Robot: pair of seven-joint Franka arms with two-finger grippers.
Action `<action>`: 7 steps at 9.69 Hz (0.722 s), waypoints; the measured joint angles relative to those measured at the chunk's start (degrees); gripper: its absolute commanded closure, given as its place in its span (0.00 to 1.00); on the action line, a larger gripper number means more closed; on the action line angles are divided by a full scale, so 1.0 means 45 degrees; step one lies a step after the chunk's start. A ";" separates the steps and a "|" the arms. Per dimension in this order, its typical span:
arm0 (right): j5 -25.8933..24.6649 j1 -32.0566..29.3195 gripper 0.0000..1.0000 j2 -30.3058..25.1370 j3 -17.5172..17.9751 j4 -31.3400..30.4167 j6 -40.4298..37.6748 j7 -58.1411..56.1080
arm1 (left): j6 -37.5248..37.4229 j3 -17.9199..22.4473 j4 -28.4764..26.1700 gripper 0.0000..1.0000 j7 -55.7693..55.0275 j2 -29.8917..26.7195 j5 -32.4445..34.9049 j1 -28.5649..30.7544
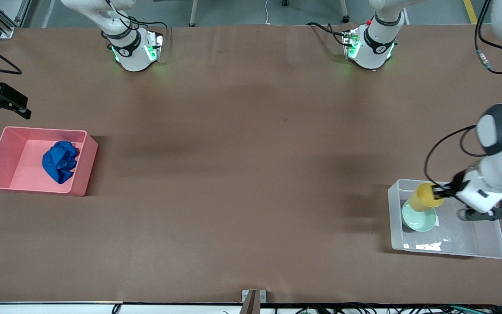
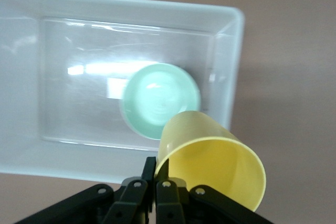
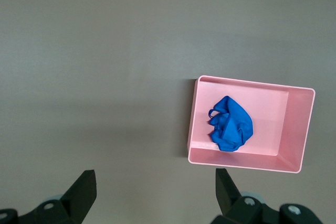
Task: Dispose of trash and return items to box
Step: 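Carry the yellow cup with the left gripper and set it in the bowl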
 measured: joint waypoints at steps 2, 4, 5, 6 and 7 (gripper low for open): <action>0.0208 0.0283 0.00 -0.0146 0.0124 0.0171 -0.0493 0.0009 | 0.0563 -0.0003 0.0280 1.00 0.1208 0.0803 0.0136 0.0589; 0.0365 0.0410 0.00 -0.0526 0.0133 0.0281 -0.0934 0.0155 | 0.1898 -0.0018 0.0398 1.00 0.1643 0.1748 0.0165 0.0651; 0.0366 0.0409 0.00 -0.0586 0.0099 0.0282 -0.0954 0.0387 | 0.2252 -0.0039 0.0462 1.00 0.1652 0.2189 0.0170 0.0617; 0.0366 0.0406 0.00 -0.0544 0.0055 0.0278 -0.0942 0.0529 | 0.2341 -0.0047 0.0501 0.99 0.1652 0.2530 0.0180 0.0586; 0.0366 0.0404 0.00 -0.0445 0.0022 0.0277 -0.0940 0.0572 | 0.2366 -0.0049 0.0518 0.99 0.1652 0.2774 0.0200 0.0582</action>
